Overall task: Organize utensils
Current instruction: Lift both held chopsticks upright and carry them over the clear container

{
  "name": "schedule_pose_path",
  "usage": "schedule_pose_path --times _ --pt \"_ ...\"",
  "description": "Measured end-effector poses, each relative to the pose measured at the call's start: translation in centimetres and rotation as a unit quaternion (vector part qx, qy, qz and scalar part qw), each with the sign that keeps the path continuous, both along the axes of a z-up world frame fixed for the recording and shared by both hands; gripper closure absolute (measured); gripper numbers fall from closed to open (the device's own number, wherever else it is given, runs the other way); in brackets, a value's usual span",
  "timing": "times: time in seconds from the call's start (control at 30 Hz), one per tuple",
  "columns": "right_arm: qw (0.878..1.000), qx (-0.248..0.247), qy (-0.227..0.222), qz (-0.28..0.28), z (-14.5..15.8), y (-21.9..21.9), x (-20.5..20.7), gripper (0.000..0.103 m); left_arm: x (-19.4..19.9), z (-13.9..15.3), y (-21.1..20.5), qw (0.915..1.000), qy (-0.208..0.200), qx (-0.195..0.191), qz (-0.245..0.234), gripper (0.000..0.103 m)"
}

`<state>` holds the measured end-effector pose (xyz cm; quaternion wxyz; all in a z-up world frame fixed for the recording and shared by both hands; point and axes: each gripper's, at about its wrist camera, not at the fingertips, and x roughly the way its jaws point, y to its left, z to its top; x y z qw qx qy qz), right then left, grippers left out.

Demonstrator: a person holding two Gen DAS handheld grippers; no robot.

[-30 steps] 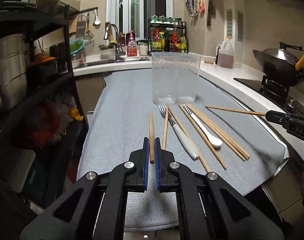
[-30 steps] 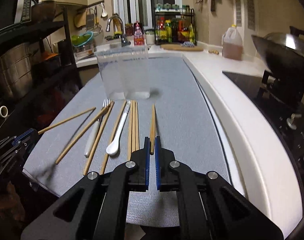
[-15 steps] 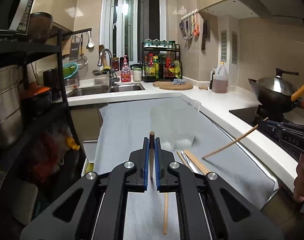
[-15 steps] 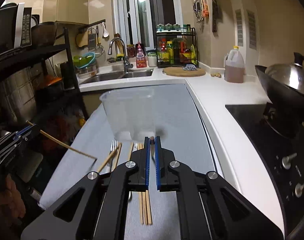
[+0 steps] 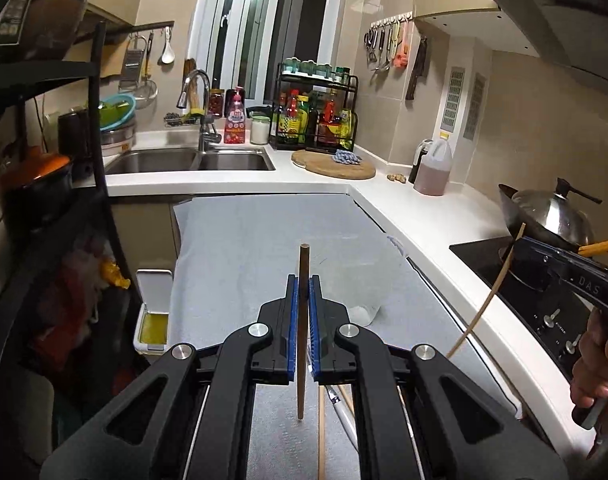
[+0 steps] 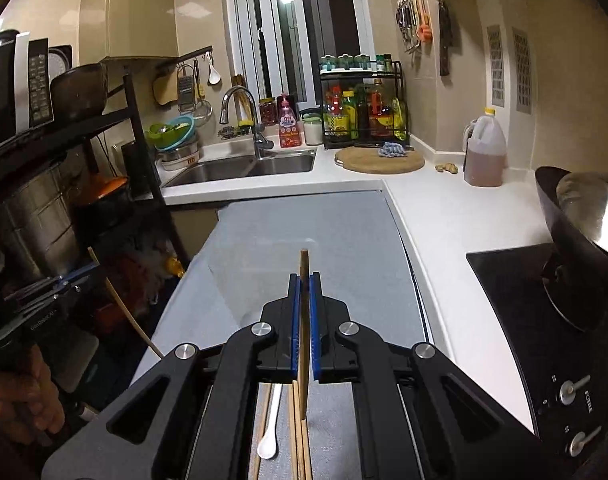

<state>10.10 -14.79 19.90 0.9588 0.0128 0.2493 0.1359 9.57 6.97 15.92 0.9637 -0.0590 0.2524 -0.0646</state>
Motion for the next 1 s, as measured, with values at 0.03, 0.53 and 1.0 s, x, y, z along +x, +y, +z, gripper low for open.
schedule_pose_path --times 0.03,0.53,1.0 --pt "1.0 0.003 -0.004 0.001 0.7 0.1 0.3 0.098 0.3 0.4 0.0 1.0 0.001 0.0 -0.002 0.098" --pt "0.99 0.054 -0.129 0.018 13.6 1.6 5.5 0.098 5.8 13.2 -1.4 0.9957 -0.087 -0.001 -0.032 0.098" --pt "0.998 0.055 -0.025 0.006 2.9 2.4 14.1 0.098 13.5 5.2 -3.1 0.9994 -0.013 -0.003 -0.032 0.098"
